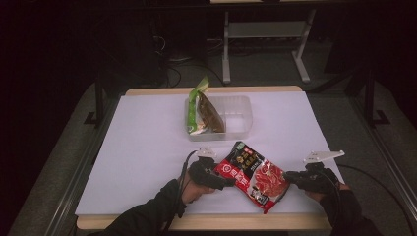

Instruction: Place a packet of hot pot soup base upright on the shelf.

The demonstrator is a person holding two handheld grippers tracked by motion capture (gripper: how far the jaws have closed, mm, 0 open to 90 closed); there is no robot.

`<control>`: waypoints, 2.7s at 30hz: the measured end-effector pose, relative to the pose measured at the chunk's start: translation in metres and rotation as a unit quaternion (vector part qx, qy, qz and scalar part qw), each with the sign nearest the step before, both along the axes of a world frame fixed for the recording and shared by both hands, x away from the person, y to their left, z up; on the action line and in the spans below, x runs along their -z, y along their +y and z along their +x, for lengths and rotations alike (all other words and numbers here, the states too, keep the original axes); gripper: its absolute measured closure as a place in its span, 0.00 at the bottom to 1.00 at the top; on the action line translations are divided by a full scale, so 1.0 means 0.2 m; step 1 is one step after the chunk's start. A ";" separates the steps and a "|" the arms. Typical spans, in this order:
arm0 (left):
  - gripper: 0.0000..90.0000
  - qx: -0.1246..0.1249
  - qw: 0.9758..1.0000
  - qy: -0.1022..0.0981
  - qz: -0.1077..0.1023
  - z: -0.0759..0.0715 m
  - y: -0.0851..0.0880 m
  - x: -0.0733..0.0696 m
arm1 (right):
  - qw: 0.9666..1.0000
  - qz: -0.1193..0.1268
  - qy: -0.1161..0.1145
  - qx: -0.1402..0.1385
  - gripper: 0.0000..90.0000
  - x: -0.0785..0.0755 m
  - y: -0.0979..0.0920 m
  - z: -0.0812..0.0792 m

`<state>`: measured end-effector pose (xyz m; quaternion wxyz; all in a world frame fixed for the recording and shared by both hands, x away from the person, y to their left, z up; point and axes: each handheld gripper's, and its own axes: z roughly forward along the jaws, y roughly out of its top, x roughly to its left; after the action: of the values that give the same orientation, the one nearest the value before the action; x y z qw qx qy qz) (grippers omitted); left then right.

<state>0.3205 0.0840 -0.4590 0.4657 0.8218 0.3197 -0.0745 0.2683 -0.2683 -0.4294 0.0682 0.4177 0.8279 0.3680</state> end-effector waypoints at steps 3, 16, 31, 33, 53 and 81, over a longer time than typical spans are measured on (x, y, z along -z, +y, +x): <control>0.19 -0.009 1.000 0.009 -0.011 0.02 -0.02 0.00 | 1.000 0.011 0.001 -0.002 0.87 0.01 -0.01 0.00; 0.39 -0.028 0.999 0.014 -0.032 0.05 -0.10 0.00 | 0.999 0.042 -0.004 0.000 0.89 0.06 -0.02 0.00; 0.83 -0.039 0.988 -0.103 -0.104 0.02 0.02 -0.19 | 0.996 0.032 -0.083 -0.002 0.85 0.04 0.08 -0.02; 0.83 -0.043 0.987 -0.112 -0.109 0.01 0.04 -0.21 | 0.994 0.042 -0.097 -0.003 0.81 0.03 0.10 -0.03; 0.84 -0.071 0.973 -0.175 -0.130 -0.03 0.16 -0.36 | 0.983 0.053 -0.170 0.046 0.55 0.00 0.02 -0.04; 0.84 -0.129 0.958 -0.221 -0.126 -0.03 0.18 -0.47 | 0.981 0.035 -0.178 0.069 0.44 0.02 0.03 -0.04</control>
<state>0.3148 0.1196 -0.3652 0.6298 0.7045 0.3001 0.1302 0.2593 -0.2617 -0.4330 0.2253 0.4032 0.7587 0.4594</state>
